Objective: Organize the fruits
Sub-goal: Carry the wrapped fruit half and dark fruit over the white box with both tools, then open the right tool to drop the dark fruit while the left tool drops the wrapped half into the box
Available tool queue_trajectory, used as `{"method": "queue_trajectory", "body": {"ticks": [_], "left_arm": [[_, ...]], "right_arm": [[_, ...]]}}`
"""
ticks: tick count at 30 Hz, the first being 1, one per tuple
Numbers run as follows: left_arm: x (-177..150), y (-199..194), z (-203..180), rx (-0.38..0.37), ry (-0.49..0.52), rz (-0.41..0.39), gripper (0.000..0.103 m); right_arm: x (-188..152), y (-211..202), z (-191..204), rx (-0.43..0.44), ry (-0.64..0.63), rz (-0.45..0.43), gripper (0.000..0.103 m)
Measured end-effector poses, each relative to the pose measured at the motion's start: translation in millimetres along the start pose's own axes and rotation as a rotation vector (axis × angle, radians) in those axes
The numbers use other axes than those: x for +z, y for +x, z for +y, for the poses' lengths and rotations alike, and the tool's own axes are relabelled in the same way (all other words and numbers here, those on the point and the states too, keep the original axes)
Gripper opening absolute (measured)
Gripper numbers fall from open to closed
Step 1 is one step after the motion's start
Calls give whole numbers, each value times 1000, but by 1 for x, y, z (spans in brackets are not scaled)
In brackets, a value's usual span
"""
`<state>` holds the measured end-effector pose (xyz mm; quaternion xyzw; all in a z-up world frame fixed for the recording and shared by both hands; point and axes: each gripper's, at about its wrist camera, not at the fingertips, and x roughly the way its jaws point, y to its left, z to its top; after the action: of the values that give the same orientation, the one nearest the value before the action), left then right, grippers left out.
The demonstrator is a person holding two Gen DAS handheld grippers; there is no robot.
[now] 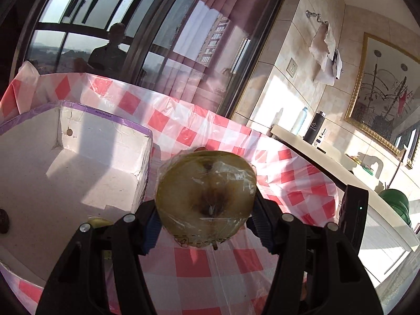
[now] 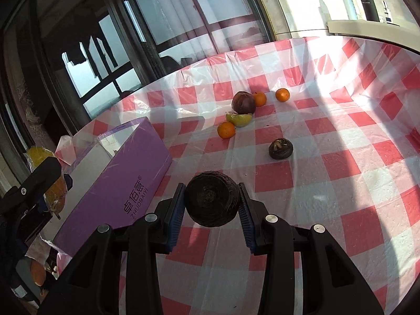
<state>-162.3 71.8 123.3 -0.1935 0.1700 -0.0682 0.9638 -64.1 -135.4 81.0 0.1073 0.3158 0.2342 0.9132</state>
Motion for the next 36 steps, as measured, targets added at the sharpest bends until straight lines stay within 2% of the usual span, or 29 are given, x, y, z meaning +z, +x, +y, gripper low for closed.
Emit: {"method": "queue_trajectory", "body": {"ticks": [5,8,10,13,16,20,24,29,33,36], "left_arm": [[32,-39,27,31,-27,-80,60],[45,-52,48,102,-18,-117,60],[49,-54,67,155,-29,-110,60],[52,-50,95,232,-52,-51,60],[53,-44,112,337,-24,13,60],[48,-30,134,472,6,128,60],[40,-18,159,517,-38,217,60],[31,-1,168,601,25,317,60],[29,4,170,631,32,356,59],[30,3,171,626,31,367,61]], "right_arm": [[12,2,54,84,-86,-25,39],[17,6,84,132,-139,-27,39],[18,11,106,161,-175,-20,39],[18,20,134,193,-229,-7,39],[16,29,158,216,-280,12,39],[8,44,181,200,-351,52,39],[-3,59,196,156,-429,90,39],[-7,92,213,74,-547,190,39],[-12,125,226,13,-641,294,39],[-5,135,228,8,-644,338,40]]}}
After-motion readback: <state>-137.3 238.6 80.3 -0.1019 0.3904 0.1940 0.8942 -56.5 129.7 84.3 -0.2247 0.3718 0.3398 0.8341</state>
